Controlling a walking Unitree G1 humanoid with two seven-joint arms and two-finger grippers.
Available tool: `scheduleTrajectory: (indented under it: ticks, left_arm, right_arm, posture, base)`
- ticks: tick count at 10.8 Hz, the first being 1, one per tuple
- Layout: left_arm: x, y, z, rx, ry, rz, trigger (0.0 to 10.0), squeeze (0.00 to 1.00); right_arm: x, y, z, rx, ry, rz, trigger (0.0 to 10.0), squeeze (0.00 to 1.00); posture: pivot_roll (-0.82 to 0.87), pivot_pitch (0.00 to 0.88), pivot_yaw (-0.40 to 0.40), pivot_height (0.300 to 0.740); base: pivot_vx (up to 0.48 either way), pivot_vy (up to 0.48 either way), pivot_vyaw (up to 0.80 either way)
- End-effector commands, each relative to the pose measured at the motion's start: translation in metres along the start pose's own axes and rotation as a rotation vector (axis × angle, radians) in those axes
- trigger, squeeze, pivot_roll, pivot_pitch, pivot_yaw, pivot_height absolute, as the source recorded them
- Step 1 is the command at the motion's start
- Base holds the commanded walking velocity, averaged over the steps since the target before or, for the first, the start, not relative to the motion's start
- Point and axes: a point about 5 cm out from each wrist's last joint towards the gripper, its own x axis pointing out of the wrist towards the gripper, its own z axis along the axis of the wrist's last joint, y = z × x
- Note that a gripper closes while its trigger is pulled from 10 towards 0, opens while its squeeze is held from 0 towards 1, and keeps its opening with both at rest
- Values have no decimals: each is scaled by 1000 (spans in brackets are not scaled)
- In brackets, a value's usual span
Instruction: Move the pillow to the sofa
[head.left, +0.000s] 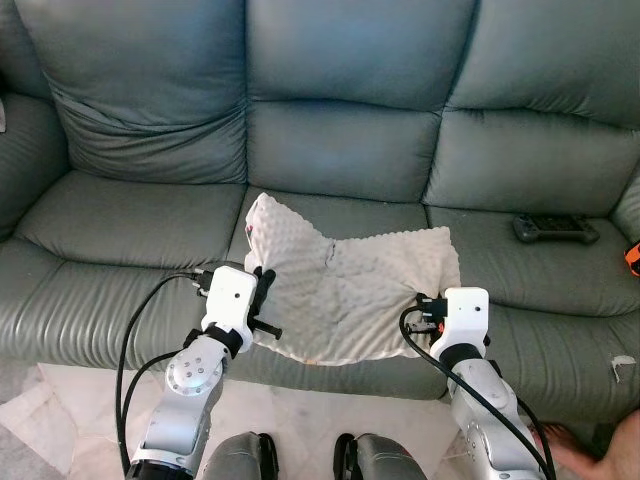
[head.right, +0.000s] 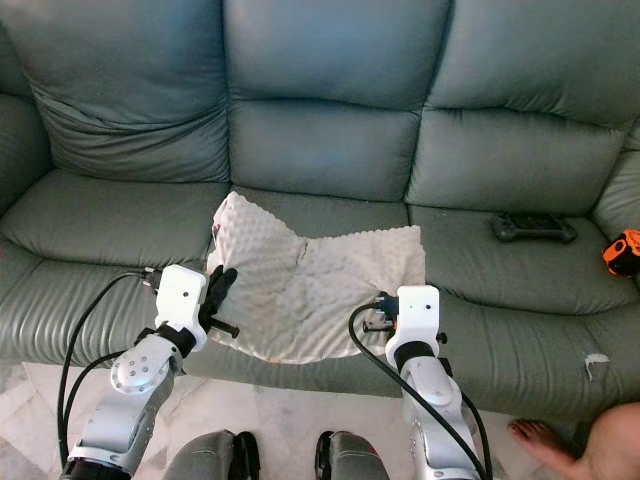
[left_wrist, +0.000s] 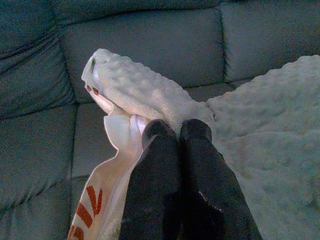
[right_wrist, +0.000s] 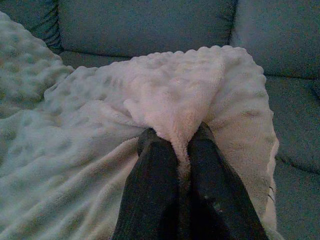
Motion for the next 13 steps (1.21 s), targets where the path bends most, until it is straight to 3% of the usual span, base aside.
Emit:
scheduleTrajectory:
  ticks: [1, 4, 6, 8, 13]
  left_arm:
    - [-1, -3, 3, 10, -11, -14, 10000, 0]
    - [-1, 1, 1, 41, -11, 28, 10000, 0]
    - [-10, 25, -3, 82, 4, 137, 10000, 0]
    - [-16, 35, -6, 91, 19, 182, 10000, 0]
    - [-13, 25, -1, 49, -15, 103, 10000, 0]
  right_arm:
    - [-1, 1, 5, 1, -30, 6, 10000, 0]
    - [0, 1, 7, -1, -35, 6, 10000, 0]
    - [-3, -4, 7, -8, -44, -15, 10000, 0]
    - [-7, -8, 7, -13, -60, -45, 10000, 0]
    - [-4, -11, 10, -26, -82, -75, 10000, 0]
  posture:
    - [-38, 128, -27, 690]
    - [-40, 129, -29, 638]
    - [-39, 133, -25, 638]
    - [-34, 138, -20, 638]
    - [-26, 134, -16, 638]
  base:
    - [0, 0, 0]
    - [0, 0, 0]
    - [0, 0, 0]
    - [0, 0, 0]
    - [0, 0, 0]
